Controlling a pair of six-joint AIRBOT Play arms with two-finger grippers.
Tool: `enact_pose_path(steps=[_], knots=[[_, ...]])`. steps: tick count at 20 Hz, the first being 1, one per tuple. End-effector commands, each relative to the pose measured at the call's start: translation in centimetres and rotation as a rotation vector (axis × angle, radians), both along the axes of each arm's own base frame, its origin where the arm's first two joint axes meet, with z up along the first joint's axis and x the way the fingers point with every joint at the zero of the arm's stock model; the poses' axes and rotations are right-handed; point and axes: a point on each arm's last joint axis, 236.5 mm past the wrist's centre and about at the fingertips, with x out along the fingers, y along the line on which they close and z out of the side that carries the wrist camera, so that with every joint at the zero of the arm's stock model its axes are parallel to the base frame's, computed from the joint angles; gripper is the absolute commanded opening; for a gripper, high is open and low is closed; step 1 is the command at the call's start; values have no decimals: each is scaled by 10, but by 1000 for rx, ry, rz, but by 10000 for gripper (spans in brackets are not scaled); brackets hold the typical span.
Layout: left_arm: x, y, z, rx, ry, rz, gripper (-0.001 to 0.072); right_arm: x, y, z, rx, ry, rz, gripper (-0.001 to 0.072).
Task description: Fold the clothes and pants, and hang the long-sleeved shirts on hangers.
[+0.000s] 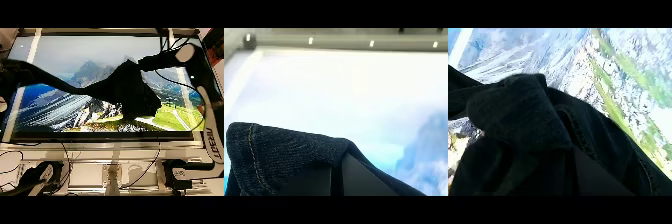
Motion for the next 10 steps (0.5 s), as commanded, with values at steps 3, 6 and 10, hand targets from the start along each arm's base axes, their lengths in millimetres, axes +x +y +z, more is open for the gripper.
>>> enact_pose_path(steps=[3, 6, 10], knots=[[-13, 21, -97, -63, 207, 51, 29, 19, -7, -49, 6, 74, -59, 294], [-11, 24, -121, -67, 263, 52, 28, 4, -66, -51, -104, 148, -116, 332], [-13, 33, -133, -78, 290, 72, 28, -68, -154, -78, -188, 480, -140, 318]])
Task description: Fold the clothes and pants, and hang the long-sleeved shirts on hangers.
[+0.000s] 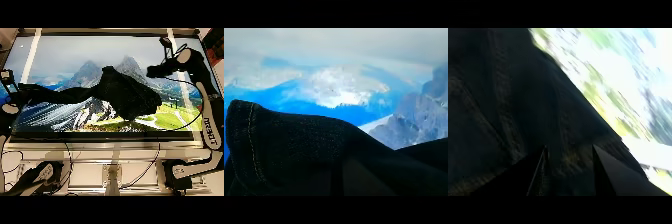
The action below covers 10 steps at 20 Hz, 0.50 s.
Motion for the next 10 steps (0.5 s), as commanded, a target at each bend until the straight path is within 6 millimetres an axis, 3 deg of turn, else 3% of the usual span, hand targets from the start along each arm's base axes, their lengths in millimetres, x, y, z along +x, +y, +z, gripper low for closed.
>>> enact_pose_path(steps=[1, 2, 5, 10], knots=[[-2, 6, -12, -4, 28, 11, 29, -65, -60, -21, -4, 281, -43, 318], [-2, 6, -12, -4, 28, 11, 29, -76, -56, -25, 74, 331, -57, 319], [-2, 5, -12, -5, 28, 11, 29, -117, -5, -37, 332, 474, 37, 356], [-2, 5, -12, -5, 28, 11, 29, -191, 69, -76, 492, 614, 118, 356]])
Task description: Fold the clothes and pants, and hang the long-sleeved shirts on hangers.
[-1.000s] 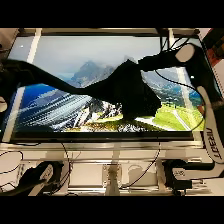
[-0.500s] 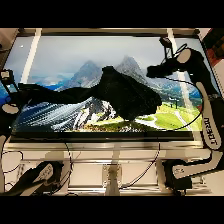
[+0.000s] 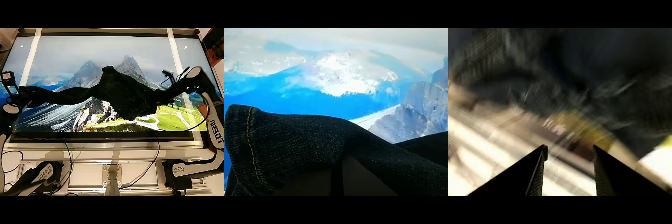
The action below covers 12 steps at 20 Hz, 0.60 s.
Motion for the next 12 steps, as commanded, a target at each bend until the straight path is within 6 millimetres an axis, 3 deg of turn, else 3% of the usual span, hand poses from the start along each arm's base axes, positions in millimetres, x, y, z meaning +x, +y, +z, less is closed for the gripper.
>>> enact_pose_path(steps=[1, 2, 4, 7, 11, 12], knots=[[0, 0, -1, 0, 2, 0, 29, -43, 48, -21, 118, 37, -14, 356], [0, 0, -1, 0, 1, 0, 29, -46, 57, -29, 110, 14, -49, 359], [0, 0, -1, -1, 1, 0, 29, -51, 76, -42, 110, -16, -113, 560], [0, 0, -1, 0, 1, 0, 29, -65, 98, -62, 81, 2, -139, 554], [0, 0, -1, -1, 2, 0, 29, -25, 111, -74, 32, -136, -275, 541], [0, 0, -1, -1, 2, 0, 29, -16, 111, -74, 30, -161, -308, 409]])
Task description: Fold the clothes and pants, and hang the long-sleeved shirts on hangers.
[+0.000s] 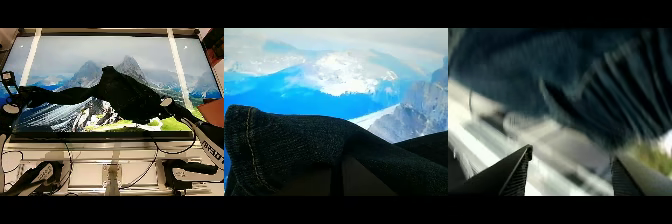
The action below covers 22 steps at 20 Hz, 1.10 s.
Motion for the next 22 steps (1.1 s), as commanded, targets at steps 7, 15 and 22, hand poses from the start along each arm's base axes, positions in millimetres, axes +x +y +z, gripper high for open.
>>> enact_pose_path(steps=[7, 15, 22], knots=[[1, 0, 3, 2, -7, 0, 29, 77, 2, 53, -45, -330, -68, 25], [-7, 49, 205, 223, -529, 204, 29, 132, -123, 316, -319, -966, -259, 24], [-74, 59, 314, 336, -844, 345, 29, 78, -187, 472, -424, -1298, -442, 24]])
